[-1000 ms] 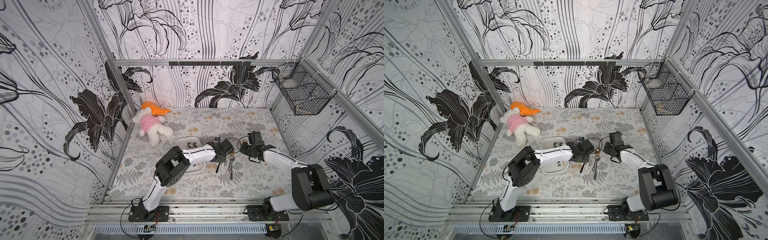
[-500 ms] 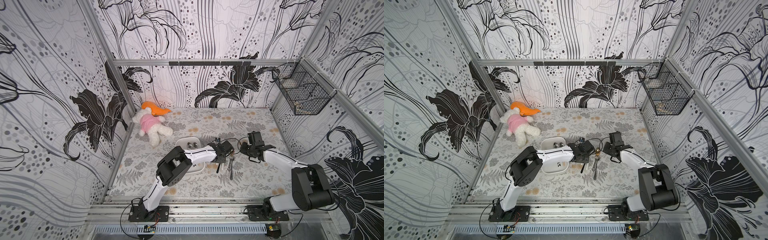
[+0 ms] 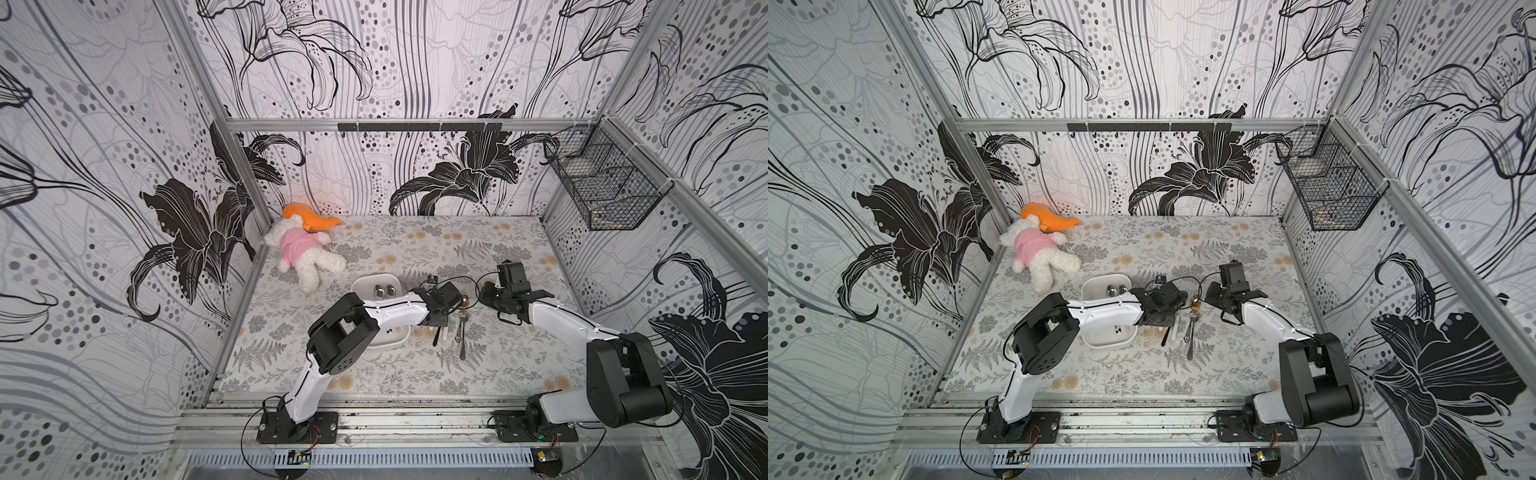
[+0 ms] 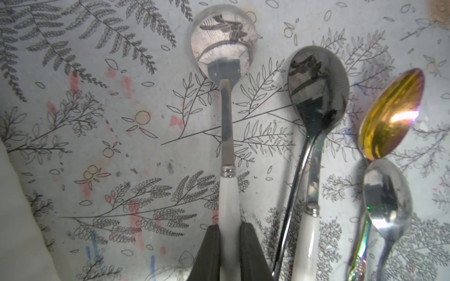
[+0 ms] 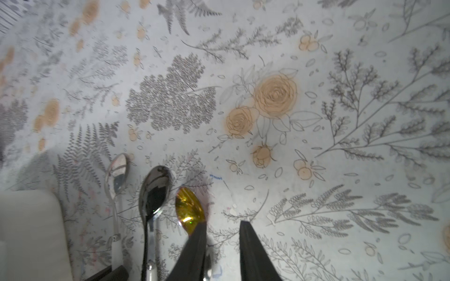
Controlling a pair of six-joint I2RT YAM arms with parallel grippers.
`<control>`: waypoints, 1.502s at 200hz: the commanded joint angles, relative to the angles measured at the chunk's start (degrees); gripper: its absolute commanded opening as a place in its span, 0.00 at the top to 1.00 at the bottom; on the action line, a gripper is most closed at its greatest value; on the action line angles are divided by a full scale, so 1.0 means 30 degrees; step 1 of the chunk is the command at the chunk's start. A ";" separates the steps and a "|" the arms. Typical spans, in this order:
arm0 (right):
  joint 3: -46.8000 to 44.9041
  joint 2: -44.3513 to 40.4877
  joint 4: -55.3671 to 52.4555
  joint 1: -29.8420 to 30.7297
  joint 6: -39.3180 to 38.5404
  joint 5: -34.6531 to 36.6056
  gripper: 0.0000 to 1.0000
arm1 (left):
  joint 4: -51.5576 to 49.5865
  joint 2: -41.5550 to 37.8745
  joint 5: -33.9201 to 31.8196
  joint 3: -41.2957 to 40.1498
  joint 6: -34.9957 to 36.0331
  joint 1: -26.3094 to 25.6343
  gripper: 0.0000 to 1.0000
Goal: Put the spoon into the storage box
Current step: Pick up the spoon from the center of the board, then place the spoon in the storage box.
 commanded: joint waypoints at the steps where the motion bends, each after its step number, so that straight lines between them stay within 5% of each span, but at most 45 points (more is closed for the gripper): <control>1: -0.0266 -0.1447 0.1481 -0.0075 -0.0694 -0.1147 0.72 | 0.2128 -0.2037 0.0365 -0.0374 0.1041 0.0247 1.00; 60: -0.2007 -0.4579 0.5893 -0.0048 -0.1526 -0.6937 0.73 | 0.7953 -0.7852 0.2327 -0.5230 0.2855 0.1118 1.00; 113: -0.3277 -0.5401 1.2141 0.1934 -0.1344 -1.2623 0.59 | 1.4063 -1.2705 0.7907 -1.0181 0.4894 0.2695 1.00; 158: -0.2124 -0.4680 1.2460 0.5165 -0.3703 -1.3322 0.56 | 1.8020 -1.5082 1.1769 -1.3057 0.5994 0.3702 1.00; 225: -0.1986 -0.4452 1.4219 0.5498 -0.2960 -1.6165 0.58 | 2.0374 -1.6277 1.6214 -1.4818 0.5746 0.4583 1.00; 300: -0.1422 -0.4142 1.4634 0.5713 -0.1954 -1.7021 0.73 | 2.1819 -1.5817 1.8109 -1.5451 0.5509 0.4855 1.00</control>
